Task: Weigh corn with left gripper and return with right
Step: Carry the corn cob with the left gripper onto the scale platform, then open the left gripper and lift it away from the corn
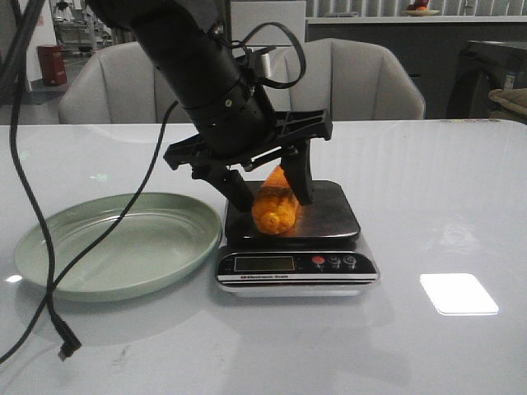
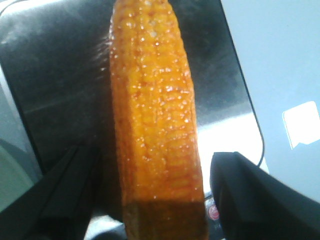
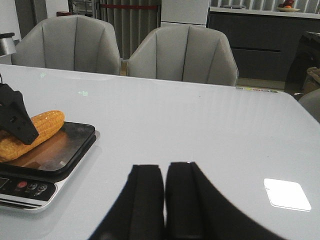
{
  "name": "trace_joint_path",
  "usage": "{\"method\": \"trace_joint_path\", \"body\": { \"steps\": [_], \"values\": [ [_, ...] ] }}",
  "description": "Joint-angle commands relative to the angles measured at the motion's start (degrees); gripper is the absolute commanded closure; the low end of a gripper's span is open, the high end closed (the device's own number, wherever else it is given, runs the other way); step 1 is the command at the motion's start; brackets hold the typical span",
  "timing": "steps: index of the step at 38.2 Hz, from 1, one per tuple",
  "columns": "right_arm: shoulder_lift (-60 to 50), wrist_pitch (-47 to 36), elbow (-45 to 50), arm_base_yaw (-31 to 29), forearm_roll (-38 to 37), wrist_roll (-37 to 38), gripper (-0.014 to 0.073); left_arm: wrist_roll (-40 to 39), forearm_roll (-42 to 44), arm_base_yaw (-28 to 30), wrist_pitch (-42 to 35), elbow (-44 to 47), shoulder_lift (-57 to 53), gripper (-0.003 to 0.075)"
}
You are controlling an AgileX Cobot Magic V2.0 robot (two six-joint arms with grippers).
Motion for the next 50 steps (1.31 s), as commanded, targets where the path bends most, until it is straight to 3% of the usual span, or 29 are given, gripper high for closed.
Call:
{"method": "trace_joint_path", "body": {
  "steps": [1,16,28,50],
  "values": [
    [-1.06,-4.77,0.63,-0.44,-0.58,-0.09,0.0407,0.05,1.61,-0.31,-3.1,-1.85,-5.72,0.0209],
    [-1.06,-4.77,0.63,-0.44,-0.58,-0.09,0.0407,0.05,8.01,0.33,-4.18,2.77,-17.71,0.0209],
    [-1.06,-4.77,0.63,-0.44,-0.58,-0.09,0.0407,0.05,10.89,2.6,-10.14,18.85,-33.44,0.0209],
    [-1.06,-4.77,0.63,-0.44,-0.58,-0.09,0.0407,0.05,20.48,2.9,-10.51,46.57,-71.54,0.0209]
  ]
}}
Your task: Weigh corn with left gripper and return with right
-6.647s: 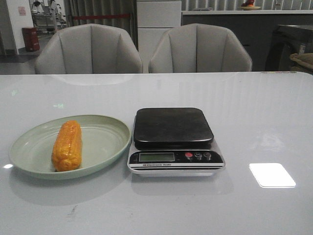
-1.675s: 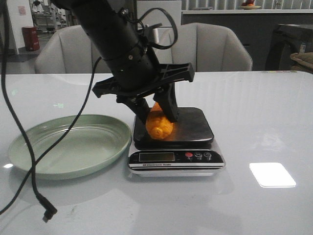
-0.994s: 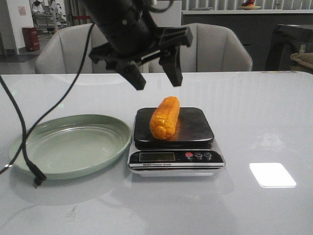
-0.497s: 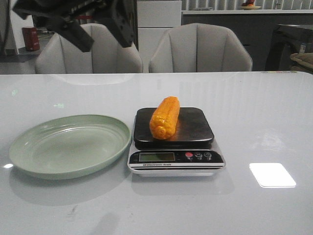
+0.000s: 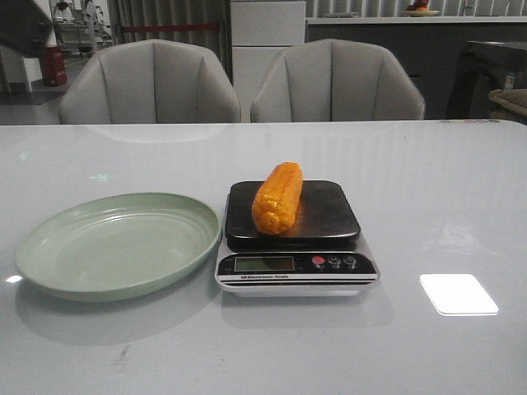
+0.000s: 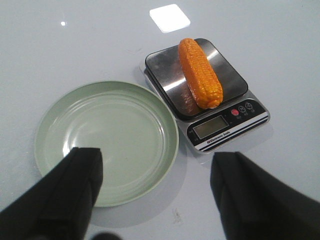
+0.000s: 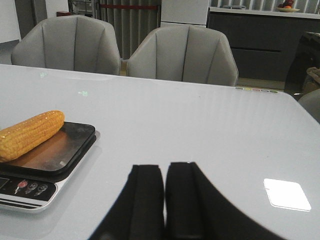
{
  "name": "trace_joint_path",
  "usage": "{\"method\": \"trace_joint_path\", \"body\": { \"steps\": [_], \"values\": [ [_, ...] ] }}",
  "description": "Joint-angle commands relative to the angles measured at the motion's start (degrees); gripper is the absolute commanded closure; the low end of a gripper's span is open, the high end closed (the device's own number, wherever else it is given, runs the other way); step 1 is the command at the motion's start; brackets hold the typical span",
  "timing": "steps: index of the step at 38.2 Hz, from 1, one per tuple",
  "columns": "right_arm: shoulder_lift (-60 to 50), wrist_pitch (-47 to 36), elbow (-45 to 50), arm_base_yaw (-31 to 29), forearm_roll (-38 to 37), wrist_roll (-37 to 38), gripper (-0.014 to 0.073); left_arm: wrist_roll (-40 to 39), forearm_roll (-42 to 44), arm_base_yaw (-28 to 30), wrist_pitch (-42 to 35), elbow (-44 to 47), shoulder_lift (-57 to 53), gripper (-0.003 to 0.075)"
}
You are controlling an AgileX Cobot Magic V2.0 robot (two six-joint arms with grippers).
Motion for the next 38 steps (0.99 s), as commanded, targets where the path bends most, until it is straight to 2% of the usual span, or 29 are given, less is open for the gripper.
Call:
{"method": "trace_joint_path", "body": {
  "steps": [1,14,17,23,30,38],
  "values": [
    [-1.06,-4.77,0.63,-0.44,-0.58,-0.09,0.0407,0.05,1.62,0.14,-3.74,1.88,-6.78,0.0209],
    [-1.06,-4.77,0.63,-0.44,-0.58,-0.09,0.0407,0.05,3.73,0.14,-1.37,11.99,-30.83,0.0211],
    [-1.06,-4.77,0.63,-0.44,-0.58,-0.09,0.0407,0.05,4.14,0.14,-0.8,13.98,-35.4,0.0232],
    [-1.06,-4.77,0.63,-0.44,-0.58,-0.09,0.0407,0.05,4.29,0.14,-0.96,17.68,-41.98,0.035],
    [-1.06,-4.83,0.63,-0.44,-0.58,-0.16,0.0407,0.05,4.33,0.14,-1.76,18.94,-43.67,0.0602],
    [-1.06,-4.88,0.63,-0.44,-0.58,-0.16,0.0407,0.05,4.48,0.14,-1.66,18.94,-43.67,0.0596]
  ]
}}
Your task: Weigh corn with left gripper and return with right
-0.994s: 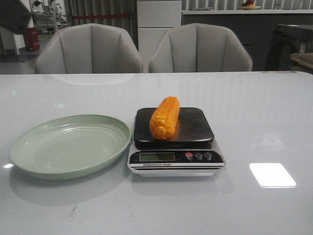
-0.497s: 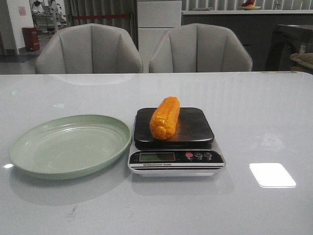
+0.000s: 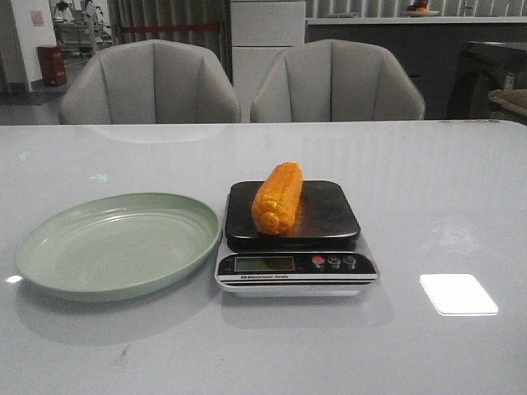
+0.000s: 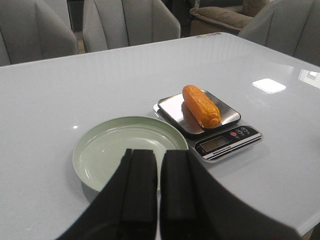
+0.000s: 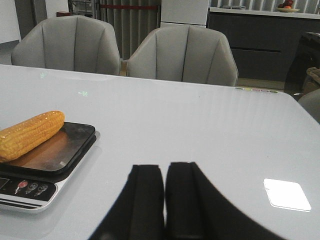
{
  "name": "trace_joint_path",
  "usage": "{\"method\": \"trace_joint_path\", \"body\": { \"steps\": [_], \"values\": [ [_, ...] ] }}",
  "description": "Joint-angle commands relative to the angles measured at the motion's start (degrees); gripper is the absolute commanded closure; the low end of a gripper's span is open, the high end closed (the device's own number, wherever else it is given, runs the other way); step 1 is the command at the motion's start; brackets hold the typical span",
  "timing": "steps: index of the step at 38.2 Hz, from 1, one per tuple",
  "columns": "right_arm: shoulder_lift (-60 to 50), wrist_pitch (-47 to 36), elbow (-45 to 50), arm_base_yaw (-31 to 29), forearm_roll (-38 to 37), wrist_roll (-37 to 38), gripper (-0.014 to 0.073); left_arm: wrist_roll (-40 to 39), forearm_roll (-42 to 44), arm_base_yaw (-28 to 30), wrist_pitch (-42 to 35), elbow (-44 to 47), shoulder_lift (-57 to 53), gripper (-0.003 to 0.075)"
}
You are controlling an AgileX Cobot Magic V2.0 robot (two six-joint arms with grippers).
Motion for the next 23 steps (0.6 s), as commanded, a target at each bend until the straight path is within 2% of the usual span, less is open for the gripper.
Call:
{"method": "trace_joint_path", "body": {
  "steps": [1,7,10,17,23],
  "values": [
    [-1.06,-4.97,0.58,-0.44,-0.58,-0.16,0.0407,0.05,0.23,0.05,-4.7,-1.44,0.63,0.0596],
    [-1.06,-14.76,0.07,-0.44,-0.49,1.95,0.0407,0.05,0.23,0.05,-4.61,-1.44,0.63,0.0596],
    [-0.45,-14.92,-2.19,-0.44,-0.49,2.97,0.0407,0.05,0.23,0.05,-4.61,-1.44,0.63,0.0596],
    [10.69,-3.54,-14.95,-0.44,-0.49,2.97,0.0407,0.05,0.23,0.05,-4.61,-1.44,0.63,0.0596],
    [23.95,10.03,-24.88,-0.44,-0.49,2.97,0.0407,0.05,0.23,0.05,-4.61,-1.44,0.63,0.0596]
  ]
}}
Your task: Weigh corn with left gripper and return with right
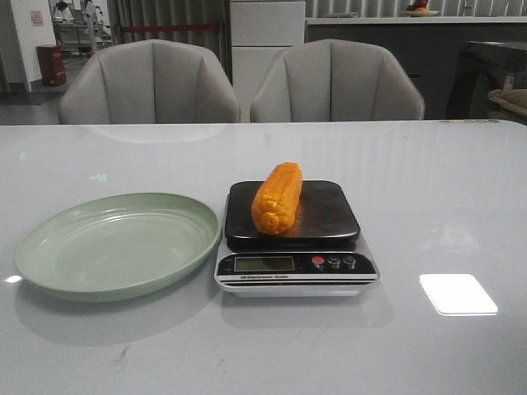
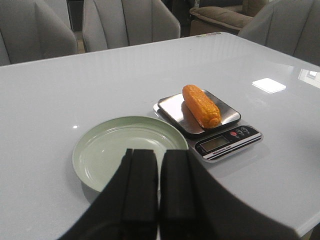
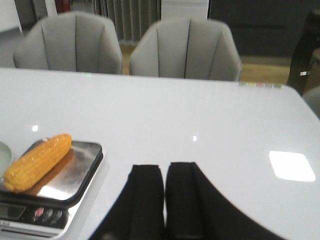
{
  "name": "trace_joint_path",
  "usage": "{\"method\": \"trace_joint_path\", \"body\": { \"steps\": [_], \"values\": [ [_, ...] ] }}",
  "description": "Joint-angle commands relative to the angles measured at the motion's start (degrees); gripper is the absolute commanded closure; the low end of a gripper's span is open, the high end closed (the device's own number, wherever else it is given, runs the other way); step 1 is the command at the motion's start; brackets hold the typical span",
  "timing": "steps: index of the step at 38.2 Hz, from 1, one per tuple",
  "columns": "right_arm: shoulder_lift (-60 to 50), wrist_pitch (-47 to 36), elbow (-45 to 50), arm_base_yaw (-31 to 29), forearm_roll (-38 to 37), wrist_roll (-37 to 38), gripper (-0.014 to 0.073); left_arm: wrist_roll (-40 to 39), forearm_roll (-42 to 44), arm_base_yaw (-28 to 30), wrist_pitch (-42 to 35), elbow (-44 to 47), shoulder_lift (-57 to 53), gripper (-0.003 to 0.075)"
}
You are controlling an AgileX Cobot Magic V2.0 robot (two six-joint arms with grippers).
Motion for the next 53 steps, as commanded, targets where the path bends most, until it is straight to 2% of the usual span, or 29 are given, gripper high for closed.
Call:
{"method": "trace_joint_path", "body": {
  "steps": [1,12,15,19,20,29,35,42,48,53],
  "values": [
    [5.4,2.18,-4.67,-0.44,-0.49,0.17,0.0407,0.05,0.23,0.05,-4.61,-1.44,0.63,0.0596],
    [11.59,3.49,-5.0,-0.32,1.33,1.29,0.0383,0.05,0.23,0.05,-4.61,-1.44,0.63,0.0596],
    [13.19,3.44,-5.84,0.63,4.03,1.34,0.0241,0.05,0.23,0.05,-4.61,-1.44,0.63,0.0596],
    [16.53,3.36,-8.63,3.74,4.2,1.29,-0.0016,0.05,0.23,0.05,-4.61,-1.44,0.63,0.0596],
    [17.54,3.42,-9.56,4.94,4.2,1.29,-0.0024,0.05,0.23,0.05,-4.61,-1.44,0.63,0.0596],
    [29.71,4.12,-20.63,14.14,6.33,1.29,-0.0001,0.05,0.23,0.05,-4.61,-1.44,0.63,0.0596],
    [41.48,6.87,-32.61,18.55,9.45,1.71,-0.0001,0.05,0.23,0.05,-4.61,-1.44,0.63,0.0596],
    [55.4,14.69,-47.98,21.03,9.36,8.02,-0.0001,0.05,0.23,0.05,-4.61,-1.44,0.63,0.0596],
    [67.59,23.54,-61.78,22.92,5.54,13.24,0.0,0.05,0.23,0.05,-4.61,-1.44,0.63,0.0596],
    [76.07,31.34,-71.98,25.73,-3.82,24.0,0.0,0.05,0.23,0.05,-4.61,-1.44,0.63,0.0596]
  ]
}}
